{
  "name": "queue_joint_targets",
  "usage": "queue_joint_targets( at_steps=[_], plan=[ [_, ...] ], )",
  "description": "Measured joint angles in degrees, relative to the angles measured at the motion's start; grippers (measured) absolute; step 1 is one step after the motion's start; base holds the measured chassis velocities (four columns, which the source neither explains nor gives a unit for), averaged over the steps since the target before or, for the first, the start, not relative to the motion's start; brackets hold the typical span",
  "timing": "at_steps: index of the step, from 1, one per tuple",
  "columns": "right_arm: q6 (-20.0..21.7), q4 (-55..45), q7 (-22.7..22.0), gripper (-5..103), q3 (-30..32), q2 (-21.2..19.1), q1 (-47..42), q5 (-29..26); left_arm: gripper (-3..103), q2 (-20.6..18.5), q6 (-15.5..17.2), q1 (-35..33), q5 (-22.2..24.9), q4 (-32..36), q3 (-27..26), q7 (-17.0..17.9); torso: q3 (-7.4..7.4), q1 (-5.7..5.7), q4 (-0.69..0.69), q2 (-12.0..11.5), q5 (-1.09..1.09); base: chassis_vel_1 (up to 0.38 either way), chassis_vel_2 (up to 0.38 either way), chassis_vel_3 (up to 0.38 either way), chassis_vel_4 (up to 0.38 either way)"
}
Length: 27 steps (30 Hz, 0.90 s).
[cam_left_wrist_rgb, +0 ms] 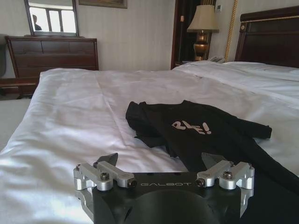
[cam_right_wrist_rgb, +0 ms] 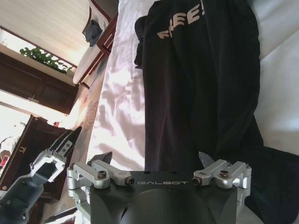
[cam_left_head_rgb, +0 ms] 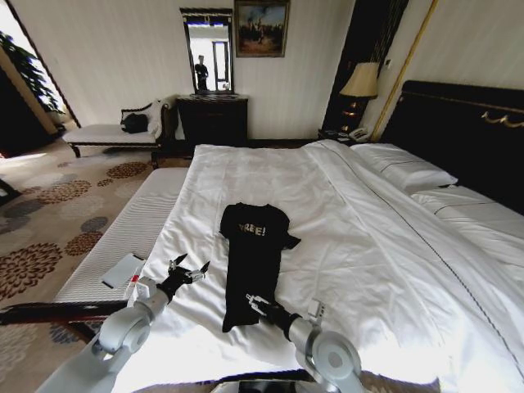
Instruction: Fold the clothes on the bed.
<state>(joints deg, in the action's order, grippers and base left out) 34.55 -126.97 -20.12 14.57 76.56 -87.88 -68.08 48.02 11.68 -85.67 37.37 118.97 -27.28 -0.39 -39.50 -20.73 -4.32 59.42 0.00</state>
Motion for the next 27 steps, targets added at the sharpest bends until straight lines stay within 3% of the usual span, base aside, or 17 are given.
queue_joint_targets(
  at_steps=[7, 11, 22, 27],
  plan=[
    [-0.58, -4.34, -2.42, 100, 5.35, -0.39, -0.51, -4.44, 100, 0.56, 0.06, 0.84, -0.02, -0.48, 0.89, 0.00, 0.00, 0.00, 0.00, 0.00, 0.00, 0.000, 0.000, 0.000, 0.000],
    [0.33, -7.35, -3.14, 100, 10.13, -1.34, -7.45, -3.69, 100, 0.63, 0.08, 1.06, 0.08, -0.95, 0.91, -0.01, 0.00, 0.00, -0.04, 0.00, 0.00, 0.000, 0.000, 0.000, 0.000],
    [1.90, -2.32, -4.62, 100, 8.34, 2.09, -10.51, 1.89, 100, 1.44, 0.08, 2.02, 0.27, -1.61, 1.03, 0.00, 0.00, 0.00, -0.02, 0.00, 0.00, 0.000, 0.000, 0.000, 0.000],
    [1.99, 0.05, -5.03, 100, 6.79, 4.54, -8.72, 1.15, 100, 0.45, 0.08, 1.65, 0.54, -1.56, 0.68, -0.01, 0.00, 0.00, -0.01, 0.00, 0.00, 0.000, 0.000, 0.000, 0.000]
  ],
)
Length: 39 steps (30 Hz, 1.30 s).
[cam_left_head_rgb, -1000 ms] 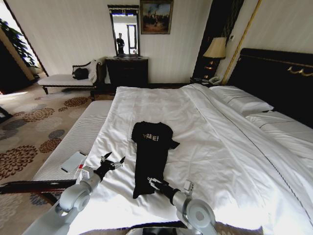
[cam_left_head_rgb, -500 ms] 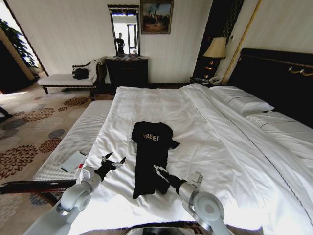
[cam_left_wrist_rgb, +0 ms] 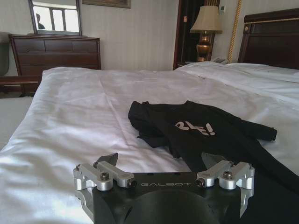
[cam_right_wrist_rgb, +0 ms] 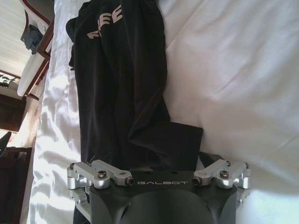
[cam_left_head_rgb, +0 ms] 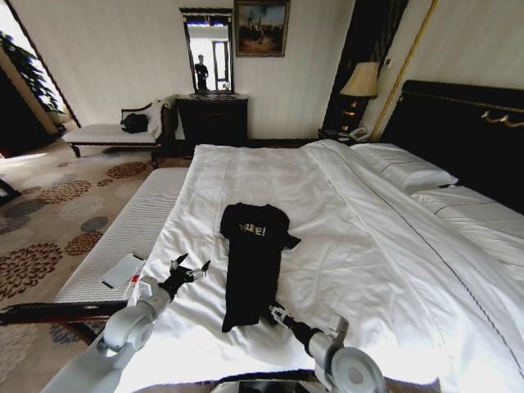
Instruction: Fold the clothes on the bed.
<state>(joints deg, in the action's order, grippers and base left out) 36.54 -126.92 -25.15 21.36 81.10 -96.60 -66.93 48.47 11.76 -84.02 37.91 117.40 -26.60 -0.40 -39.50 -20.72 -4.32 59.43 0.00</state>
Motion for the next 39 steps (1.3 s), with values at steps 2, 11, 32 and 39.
queue_joint_targets(
  at_steps=[2, 11, 32, 39],
  plan=[
    [0.11, 0.31, -0.73, 100, -0.49, 0.97, 1.03, -1.83, 100, -0.43, 0.00, 0.20, 0.34, 0.00, -0.03, 0.00, 0.00, 0.00, 0.00, 0.00, 0.01, 0.000, 0.000, 0.000, 0.000],
    [0.82, -4.02, -4.21, 100, -1.98, 3.30, 3.09, -8.44, 100, -2.00, 0.16, 0.95, 1.37, 0.26, -0.02, 0.00, 0.00, 0.00, 0.00, 0.00, 0.01, 0.000, 0.000, 0.000, 0.000],
    [-0.01, -5.70, -3.93, 100, -7.16, 4.83, 3.66, -2.72, 100, -3.79, 0.41, 0.47, 3.11, 1.61, -1.60, 0.01, 0.00, 0.00, -0.02, 0.00, 0.00, 0.000, 0.000, 0.000, 0.000],
    [-0.02, -10.11, -3.44, 100, 0.79, -0.55, -0.28, -3.04, 100, -1.13, 0.55, 1.45, 2.14, 0.82, 0.39, 0.00, 0.00, 0.00, -0.02, 0.00, 0.00, 0.000, 0.000, 0.000, 0.000]
  ],
)
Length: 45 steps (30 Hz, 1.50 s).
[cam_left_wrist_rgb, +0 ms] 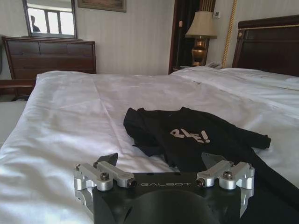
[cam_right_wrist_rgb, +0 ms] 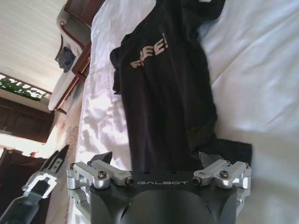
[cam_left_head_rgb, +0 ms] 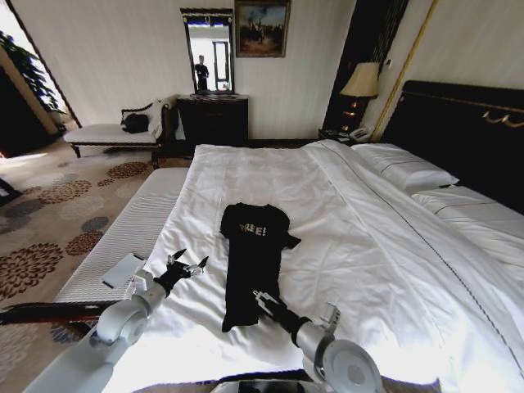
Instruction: Fold the clothes on the bed.
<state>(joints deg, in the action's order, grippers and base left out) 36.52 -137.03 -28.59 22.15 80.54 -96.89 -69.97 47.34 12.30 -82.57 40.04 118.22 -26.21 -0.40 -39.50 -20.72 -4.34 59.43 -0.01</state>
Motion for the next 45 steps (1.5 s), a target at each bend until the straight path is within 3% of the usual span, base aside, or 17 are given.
queue_joint_targets(
  at_steps=[3, 4, 6, 10, 19, 25, 32, 36, 38, 45],
  plan=[
    [-0.04, 1.42, -0.02, 100, 0.84, -0.55, 0.21, 1.53, 100, 0.23, 0.01, -0.18, -0.16, 0.12, -0.06, -0.01, 0.00, 0.00, 0.03, 0.00, 0.00, 0.000, 0.000, 0.000, 0.000],
    [-0.07, 4.07, 0.28, 100, 1.53, -1.01, 0.23, 5.32, 100, 0.19, 0.01, -0.32, -0.22, 0.14, -0.27, 0.01, 0.00, 0.00, 0.02, 0.00, 0.00, 0.000, 0.000, 0.000, 0.000],
    [0.00, 6.66, 0.87, 100, 1.62, -1.03, 0.20, 7.56, 100, -0.21, 0.01, -0.46, -0.26, 0.14, -0.34, -0.03, 0.00, 0.00, 0.00, 0.00, -0.01, 0.000, 0.000, 0.000, 0.000],
    [0.28, 9.60, 1.43, 100, 0.47, 0.05, 1.19, 7.91, 100, -1.06, 0.02, -0.41, -0.32, 0.19, -0.23, 0.00, 0.00, 0.00, 0.00, 0.00, 0.00, 0.000, 0.000, 0.000, 0.000],
    [0.88, 7.85, -0.06, 100, -3.41, 3.91, 5.17, -0.59, 100, -3.00, 0.34, 0.57, 1.08, 0.58, -0.03, 0.00, 0.00, 0.00, -0.01, 0.00, 0.01, 0.000, 0.000, 0.000, 0.000],
    [1.10, 7.19, -0.51, 100, -6.02, 5.56, 6.70, -1.81, 100, -3.64, 0.49, 0.53, 1.29, 0.71, -0.04, 0.00, 0.00, 0.00, 0.01, 0.00, 0.02, 0.000, 0.000, 0.000, 0.000],
    [1.25, 14.59, 0.41, 100, -14.40, 10.25, 8.90, 6.53, 100, -5.42, 0.83, 0.29, 2.58, 1.70, -0.87, 0.00, 0.00, 0.00, 0.01, 0.00, 0.00, 0.000, 0.000, 0.000, 0.000],
    [1.09, 15.79, 0.83, 100, -14.71, 10.92, 9.49, 9.16, 100, -5.75, 0.96, 0.10, 2.95, 2.22, -1.27, 0.01, 0.00, 0.00, 0.01, 0.00, 0.09, 0.000, 0.000, 0.000, 0.000],
    [1.08, 15.07, 1.48, 100, -14.69, 11.04, 8.99, 10.83, 100, -5.74, 0.98, -0.22, 2.95, 2.42, -1.47, 0.00, 0.00, 0.00, 0.01, 0.00, -0.03, 0.000, 0.000, 0.000, 0.000],
    [0.53, 10.01, 3.10, 100, -14.56, 10.81, 5.45, 11.67, 100, -5.02, 1.01, -0.24, 2.72, 2.51, -1.06, -0.01, 0.00, 0.00, -0.01, 0.00, -0.01, 0.000, 0.000, 0.000, 0.000]
  ],
)
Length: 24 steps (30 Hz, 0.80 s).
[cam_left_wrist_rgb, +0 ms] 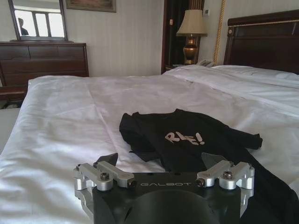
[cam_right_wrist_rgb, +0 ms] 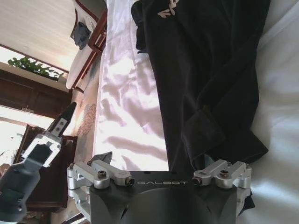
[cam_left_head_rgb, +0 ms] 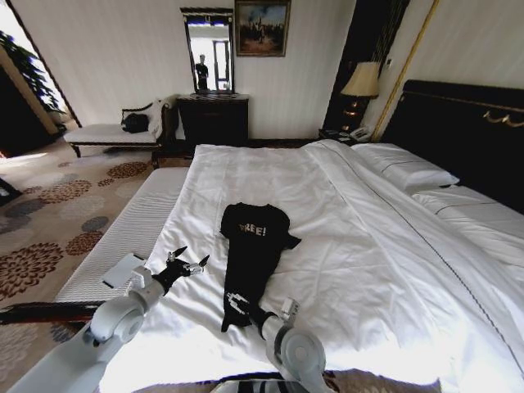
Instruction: Fold the clothes on the bed.
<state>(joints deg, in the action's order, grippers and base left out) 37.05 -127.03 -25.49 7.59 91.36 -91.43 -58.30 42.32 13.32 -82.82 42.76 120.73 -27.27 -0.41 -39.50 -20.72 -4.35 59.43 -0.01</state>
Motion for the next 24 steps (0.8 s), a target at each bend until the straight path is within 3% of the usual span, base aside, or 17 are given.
queue_joint_targets(
  at_steps=[14, 19, 24],
  plan=[
    [-1.85, -3.14, 2.75, 100, 12.65, -12.93, 2.74, -3.62, 100, 2.68, -0.22, -2.08, -1.63, 0.54, -0.41, 0.02, 0.00, 0.00, 0.03, 0.00, 0.00, 0.000, 0.000, 0.000, 0.000],
    [-1.66, -4.05, 2.22, 100, 15.39, -15.95, 3.32, -6.99, 100, 2.76, -0.29, -2.57, -1.81, 0.79, -0.66, 0.01, 0.00, 0.00, 0.01, 0.00, 0.00, 0.000, 0.000, 0.000, 0.000],
    [-0.48, -4.56, 1.93, 100, 14.50, -16.36, 1.80, -8.08, 100, 2.50, -0.29, -2.56, -1.79, 0.99, -0.67, 0.01, 0.00, 0.00, 0.01, 0.00, 0.00, 0.000, 0.000, 0.000, 0.000]
  ],
)
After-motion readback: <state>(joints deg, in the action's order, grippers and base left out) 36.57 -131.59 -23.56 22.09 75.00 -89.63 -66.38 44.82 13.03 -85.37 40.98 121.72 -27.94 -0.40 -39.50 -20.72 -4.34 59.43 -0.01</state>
